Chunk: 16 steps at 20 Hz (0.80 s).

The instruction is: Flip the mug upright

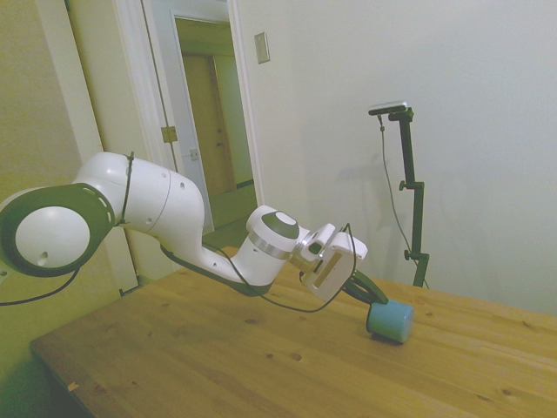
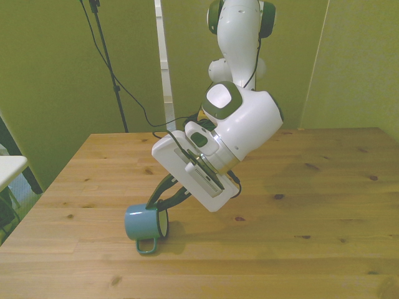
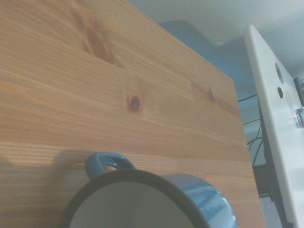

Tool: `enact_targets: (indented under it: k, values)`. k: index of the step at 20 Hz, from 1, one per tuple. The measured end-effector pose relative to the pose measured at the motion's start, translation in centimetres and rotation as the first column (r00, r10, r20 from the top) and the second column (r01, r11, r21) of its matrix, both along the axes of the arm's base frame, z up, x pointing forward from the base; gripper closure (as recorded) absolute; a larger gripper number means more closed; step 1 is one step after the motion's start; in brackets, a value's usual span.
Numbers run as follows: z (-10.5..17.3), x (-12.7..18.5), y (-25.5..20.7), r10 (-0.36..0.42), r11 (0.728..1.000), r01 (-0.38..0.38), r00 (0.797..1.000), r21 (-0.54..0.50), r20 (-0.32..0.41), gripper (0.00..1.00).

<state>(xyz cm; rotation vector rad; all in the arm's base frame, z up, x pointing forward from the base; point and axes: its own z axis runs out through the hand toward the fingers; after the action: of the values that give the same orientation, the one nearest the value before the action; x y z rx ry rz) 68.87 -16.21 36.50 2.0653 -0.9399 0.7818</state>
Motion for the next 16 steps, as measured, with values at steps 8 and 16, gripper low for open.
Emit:
enact_targets:
  k: [8,16]
  values:
    - [3.9,-0.1,1.0,-0.011,0.996,0.008,0.999,0.094,0.034,1.00]
    - [14.5,-4.3,0.5,0.019,0.882,-0.087,0.989,0.463,0.148,1.00]
